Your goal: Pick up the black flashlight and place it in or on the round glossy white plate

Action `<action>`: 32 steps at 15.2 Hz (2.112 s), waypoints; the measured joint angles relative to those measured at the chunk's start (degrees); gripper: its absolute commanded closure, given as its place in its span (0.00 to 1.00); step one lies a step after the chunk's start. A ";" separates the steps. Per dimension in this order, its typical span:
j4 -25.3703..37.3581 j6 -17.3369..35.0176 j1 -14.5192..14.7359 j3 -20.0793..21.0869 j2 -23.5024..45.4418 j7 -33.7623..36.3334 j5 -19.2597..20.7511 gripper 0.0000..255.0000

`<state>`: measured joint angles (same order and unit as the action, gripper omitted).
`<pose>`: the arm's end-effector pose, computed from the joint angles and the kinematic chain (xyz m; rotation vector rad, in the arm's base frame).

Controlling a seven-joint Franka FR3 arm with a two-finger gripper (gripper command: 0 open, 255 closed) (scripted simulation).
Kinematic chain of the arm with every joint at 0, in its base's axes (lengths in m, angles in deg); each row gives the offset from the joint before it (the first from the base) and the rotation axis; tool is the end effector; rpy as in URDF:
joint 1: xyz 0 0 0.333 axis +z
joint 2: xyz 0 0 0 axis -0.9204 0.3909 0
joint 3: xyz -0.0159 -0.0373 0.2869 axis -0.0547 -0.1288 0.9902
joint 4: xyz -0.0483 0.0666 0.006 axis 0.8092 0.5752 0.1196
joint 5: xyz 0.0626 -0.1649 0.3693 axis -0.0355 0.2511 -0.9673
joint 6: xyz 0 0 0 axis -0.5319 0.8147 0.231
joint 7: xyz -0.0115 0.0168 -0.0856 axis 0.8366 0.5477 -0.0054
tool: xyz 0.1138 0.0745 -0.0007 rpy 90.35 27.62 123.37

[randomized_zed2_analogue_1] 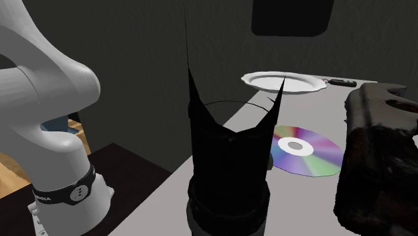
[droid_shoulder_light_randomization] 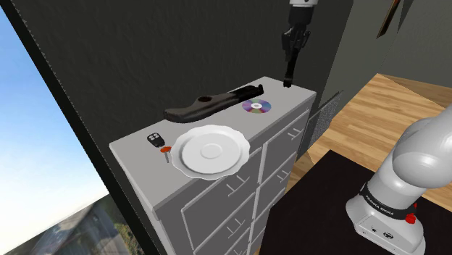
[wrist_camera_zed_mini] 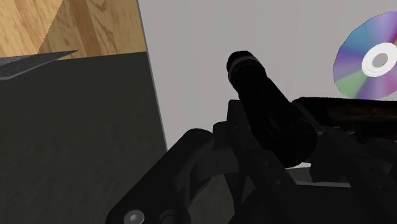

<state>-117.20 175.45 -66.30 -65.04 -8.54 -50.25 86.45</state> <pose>0.4854 -0.0540 0.5673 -3.1119 0.1137 -0.0036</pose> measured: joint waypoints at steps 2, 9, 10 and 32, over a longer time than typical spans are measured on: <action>1.93 -1.56 0.04 0.04 0.38 0.06 -0.05 1.00; 8.83 -7.12 0.13 0.08 1.72 0.16 -0.21 1.00; 9.65 -7.71 0.12 0.05 1.95 0.10 -0.22 1.00; 16.94 -11.21 10.64 19.91 4.72 30.63 -4.38 1.00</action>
<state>-100.26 164.24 -55.66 -45.13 -3.82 -19.62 82.07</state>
